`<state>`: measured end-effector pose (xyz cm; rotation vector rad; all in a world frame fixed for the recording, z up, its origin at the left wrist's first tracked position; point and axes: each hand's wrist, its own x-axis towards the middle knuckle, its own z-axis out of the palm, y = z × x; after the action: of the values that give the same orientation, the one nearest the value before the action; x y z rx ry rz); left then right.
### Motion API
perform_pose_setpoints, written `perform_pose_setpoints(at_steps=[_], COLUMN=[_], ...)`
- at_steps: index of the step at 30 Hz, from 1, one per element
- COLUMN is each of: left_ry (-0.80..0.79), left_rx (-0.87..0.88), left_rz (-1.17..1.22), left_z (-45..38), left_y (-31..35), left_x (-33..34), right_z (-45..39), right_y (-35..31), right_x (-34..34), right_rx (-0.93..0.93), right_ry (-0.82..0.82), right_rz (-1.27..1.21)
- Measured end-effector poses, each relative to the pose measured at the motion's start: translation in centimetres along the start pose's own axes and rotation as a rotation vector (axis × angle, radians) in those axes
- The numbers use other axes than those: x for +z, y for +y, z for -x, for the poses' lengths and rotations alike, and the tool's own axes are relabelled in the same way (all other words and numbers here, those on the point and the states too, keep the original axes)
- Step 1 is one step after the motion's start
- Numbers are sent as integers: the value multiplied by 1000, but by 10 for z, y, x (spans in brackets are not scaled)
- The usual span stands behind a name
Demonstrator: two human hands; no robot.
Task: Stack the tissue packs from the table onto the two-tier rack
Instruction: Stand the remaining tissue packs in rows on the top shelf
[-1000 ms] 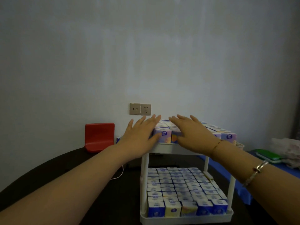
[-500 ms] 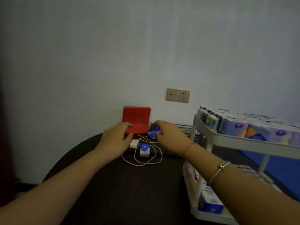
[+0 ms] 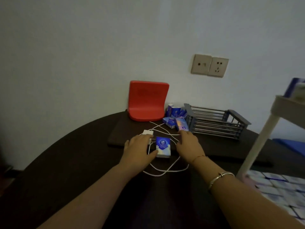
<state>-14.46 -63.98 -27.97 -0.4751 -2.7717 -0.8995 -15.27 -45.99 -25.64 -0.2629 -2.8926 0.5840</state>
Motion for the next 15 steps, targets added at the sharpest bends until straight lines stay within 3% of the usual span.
perform_pose_setpoints(at_steps=[5,15], left_ry=[-106,13], left_rx=[67,124], left_rz=[-28,68], left_z=[-47,-58], left_y=[-8,-24], left_x=[50,73], right_z=[-67,-131], right_y=[19,32], right_x=[33,66], right_rx=[-14,65], right_ry=[98,127], right_rz=[66,144])
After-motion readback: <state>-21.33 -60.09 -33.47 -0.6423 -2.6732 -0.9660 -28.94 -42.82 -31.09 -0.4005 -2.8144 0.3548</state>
